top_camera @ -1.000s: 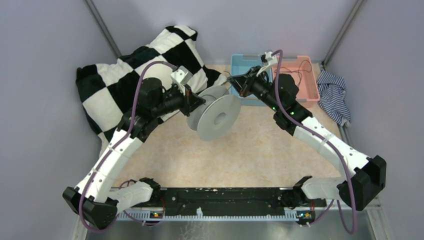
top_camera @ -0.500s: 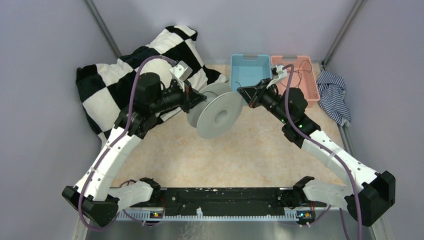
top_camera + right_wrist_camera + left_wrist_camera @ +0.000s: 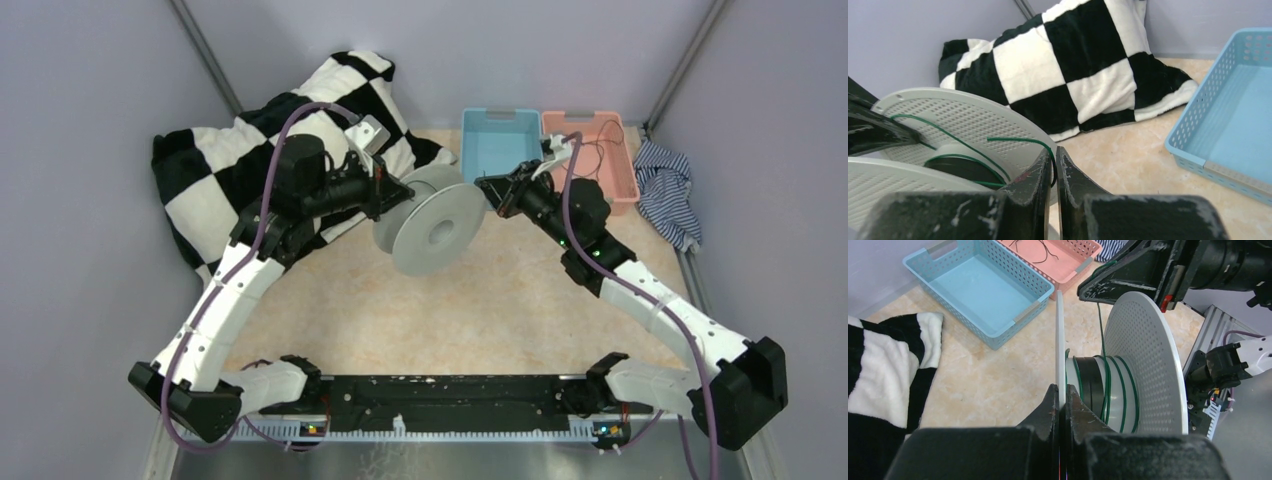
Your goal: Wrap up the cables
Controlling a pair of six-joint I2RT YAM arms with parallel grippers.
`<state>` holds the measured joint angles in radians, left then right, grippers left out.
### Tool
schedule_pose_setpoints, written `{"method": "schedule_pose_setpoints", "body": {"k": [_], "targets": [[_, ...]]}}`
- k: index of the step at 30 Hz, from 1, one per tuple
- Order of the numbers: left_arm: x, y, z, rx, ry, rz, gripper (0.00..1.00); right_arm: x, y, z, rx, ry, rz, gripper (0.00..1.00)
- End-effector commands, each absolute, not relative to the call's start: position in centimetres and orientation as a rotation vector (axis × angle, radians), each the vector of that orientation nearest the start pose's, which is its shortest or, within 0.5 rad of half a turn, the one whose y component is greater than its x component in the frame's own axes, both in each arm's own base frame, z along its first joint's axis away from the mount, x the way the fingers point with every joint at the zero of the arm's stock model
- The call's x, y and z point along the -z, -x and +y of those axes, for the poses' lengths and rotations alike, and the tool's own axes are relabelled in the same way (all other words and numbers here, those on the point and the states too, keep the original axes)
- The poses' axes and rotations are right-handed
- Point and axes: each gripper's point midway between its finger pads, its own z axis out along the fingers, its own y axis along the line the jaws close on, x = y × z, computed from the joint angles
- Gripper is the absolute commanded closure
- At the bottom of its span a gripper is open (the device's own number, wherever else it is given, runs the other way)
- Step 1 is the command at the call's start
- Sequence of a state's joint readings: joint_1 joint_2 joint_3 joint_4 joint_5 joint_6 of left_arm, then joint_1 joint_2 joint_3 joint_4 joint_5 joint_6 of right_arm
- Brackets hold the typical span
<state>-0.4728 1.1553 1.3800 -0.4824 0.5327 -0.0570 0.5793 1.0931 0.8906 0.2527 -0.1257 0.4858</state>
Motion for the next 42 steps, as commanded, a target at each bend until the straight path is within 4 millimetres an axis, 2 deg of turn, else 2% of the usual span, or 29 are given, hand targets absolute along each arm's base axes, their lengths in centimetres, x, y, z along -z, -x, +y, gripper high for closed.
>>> {"method": "schedule_pose_setpoints", "body": {"k": [1, 7, 19, 27, 36, 40, 42], "targets": [[-42.7, -25.3, -24.8, 0.913, -0.829, 1.511, 1.00, -30.9, -31.8, 25.4, -0.923, 0.170, 1.625, 0.93], [-42.6, -24.9, -24.9, 0.931, -0.838, 1.509, 1.00, -30.0, -31.8, 25.2, -0.922, 0.151, 1.640, 0.89], [-42.8, -24.7, -24.7, 0.928, -0.825, 1.507, 1.00, -29.9, -31.7, 24.7, -0.910, 0.135, 1.642, 0.89], [-43.1, -24.4, -24.7, 0.939, -0.827, 1.493, 1.00, -28.0, -31.1, 24.6, -0.924, 0.133, 1.691, 0.87], [-43.1, -24.3, -24.7, 0.937, -0.828, 1.487, 1.00, -26.2, -29.3, 24.5, -0.985, 0.133, 1.733, 0.75], [-44.1, -24.0, -24.3, 0.924, -0.821, 1.461, 1.00, -25.1, -29.1, 24.2, -0.969, 0.122, 1.763, 0.69], [-44.5, -23.8, -24.3, 0.930, -0.816, 1.457, 1.00, -25.1, -29.0, 24.1, -0.968, 0.121, 1.759, 0.62]]}}
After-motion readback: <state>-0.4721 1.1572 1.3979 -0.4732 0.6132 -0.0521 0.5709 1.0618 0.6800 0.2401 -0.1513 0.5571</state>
